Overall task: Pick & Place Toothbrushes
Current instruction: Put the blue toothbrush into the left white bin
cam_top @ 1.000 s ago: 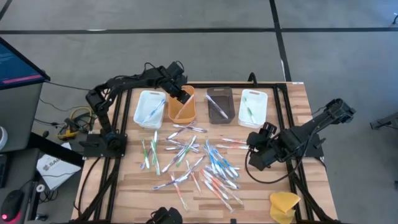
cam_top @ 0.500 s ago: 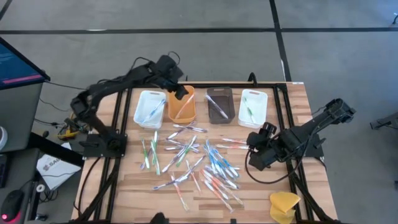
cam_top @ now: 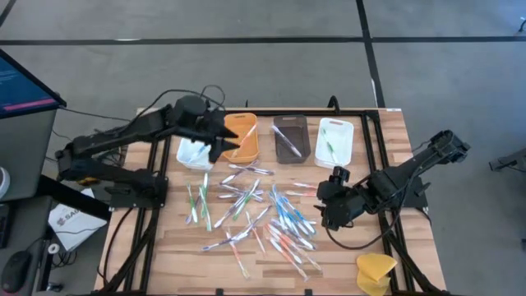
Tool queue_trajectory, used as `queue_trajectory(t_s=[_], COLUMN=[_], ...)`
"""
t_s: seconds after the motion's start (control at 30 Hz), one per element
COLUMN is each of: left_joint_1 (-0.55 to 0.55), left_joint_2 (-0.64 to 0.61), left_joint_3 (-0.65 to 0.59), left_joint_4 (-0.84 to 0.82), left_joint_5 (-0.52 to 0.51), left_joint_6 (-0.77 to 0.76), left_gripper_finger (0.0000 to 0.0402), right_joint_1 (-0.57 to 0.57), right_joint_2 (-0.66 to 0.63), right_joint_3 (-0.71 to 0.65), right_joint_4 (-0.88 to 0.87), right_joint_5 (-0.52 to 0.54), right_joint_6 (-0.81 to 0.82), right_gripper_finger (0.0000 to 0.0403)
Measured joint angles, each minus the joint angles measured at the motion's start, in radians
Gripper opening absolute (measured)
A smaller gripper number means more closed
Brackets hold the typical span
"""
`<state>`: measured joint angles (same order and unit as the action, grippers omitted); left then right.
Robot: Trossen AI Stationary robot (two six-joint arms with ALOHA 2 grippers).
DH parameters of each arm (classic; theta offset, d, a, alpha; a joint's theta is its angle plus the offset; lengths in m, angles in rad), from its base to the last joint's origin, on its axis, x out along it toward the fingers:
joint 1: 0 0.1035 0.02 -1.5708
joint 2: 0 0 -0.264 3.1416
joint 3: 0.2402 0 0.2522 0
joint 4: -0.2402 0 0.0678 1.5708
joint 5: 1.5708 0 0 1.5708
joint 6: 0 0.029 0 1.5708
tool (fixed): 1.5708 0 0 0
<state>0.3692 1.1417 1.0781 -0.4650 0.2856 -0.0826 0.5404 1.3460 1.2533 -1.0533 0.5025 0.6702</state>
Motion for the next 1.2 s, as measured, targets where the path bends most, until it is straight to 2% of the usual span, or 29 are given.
queue_trajectory(t_s=[0.27, 0.43, 0.57, 0.73, 1.07, 1.2], left_joint_1=[-0.039, -0.042, -0.069, -0.113, -0.176, -0.203], left_joint_2=[-0.126, -0.143, -0.143, -0.142, -0.142, -0.142], left_joint_3=[-0.19, -0.255, -0.308, -0.38, -0.406, -0.406], left_joint_4=[0.191, 0.205, 0.211, 0.296, 0.334, 0.343], left_joint_5=[-0.001, -0.001, -0.001, 0.0, 0.0, 0.0], left_joint_6=[0.0, -0.007, -0.069, -0.081, -0.075, -0.074], left_gripper_finger=[0.0186, 0.0186, 0.0186, 0.0186, 0.0186, 0.0186], right_joint_1=[0.002, -0.019, -0.048, -0.055, -0.073, -0.093], right_joint_2=[0.0, 0.003, 0.018, 0.055, 0.186, 0.279], right_joint_3=[0.0, 0.0, 0.0, -0.001, 0.001, 0.0], right_joint_4=[0.052, 0.055, 0.055, 0.046, 0.059, 0.068], right_joint_5=[0.0, -0.001, -0.007, -0.037, -0.033, -0.032], right_joint_6=[-0.022, -0.023, -0.013, 0.015, 0.015, 0.086], right_gripper_finger=[0.0274, 0.0274, 0.0274, 0.0274, 0.0274, 0.0274])
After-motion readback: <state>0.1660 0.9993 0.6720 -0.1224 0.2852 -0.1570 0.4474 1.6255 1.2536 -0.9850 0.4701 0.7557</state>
